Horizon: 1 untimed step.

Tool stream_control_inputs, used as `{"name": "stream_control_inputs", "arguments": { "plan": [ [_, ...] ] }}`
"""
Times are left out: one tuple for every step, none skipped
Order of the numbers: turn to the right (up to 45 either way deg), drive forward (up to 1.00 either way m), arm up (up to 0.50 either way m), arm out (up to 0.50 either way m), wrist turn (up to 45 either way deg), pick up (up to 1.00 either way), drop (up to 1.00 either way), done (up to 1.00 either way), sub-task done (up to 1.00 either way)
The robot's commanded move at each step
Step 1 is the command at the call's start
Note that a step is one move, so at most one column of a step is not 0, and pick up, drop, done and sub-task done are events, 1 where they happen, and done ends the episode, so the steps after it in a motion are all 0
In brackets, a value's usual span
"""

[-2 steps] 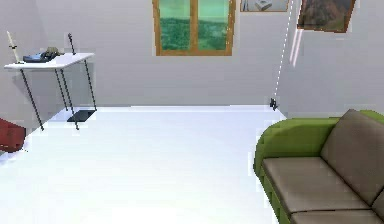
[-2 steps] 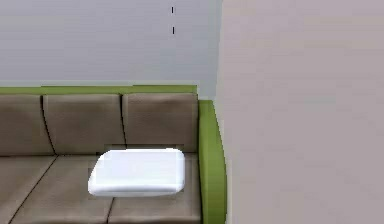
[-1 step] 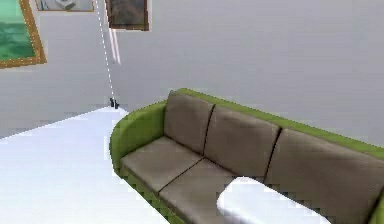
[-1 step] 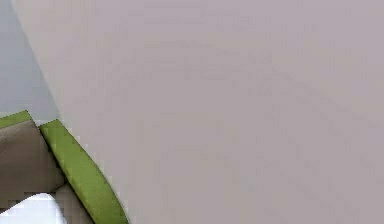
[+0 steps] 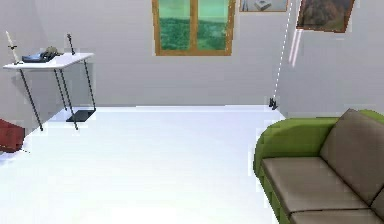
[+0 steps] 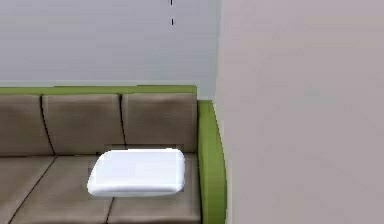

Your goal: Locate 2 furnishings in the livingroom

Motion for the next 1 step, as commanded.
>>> {"name": "stream_control_inputs", "arguments": {
  "plan": [
    [0.0,0.25,0.0,0.0,0.0,0.0,0.0,0.0,0.0]
  ]
}}
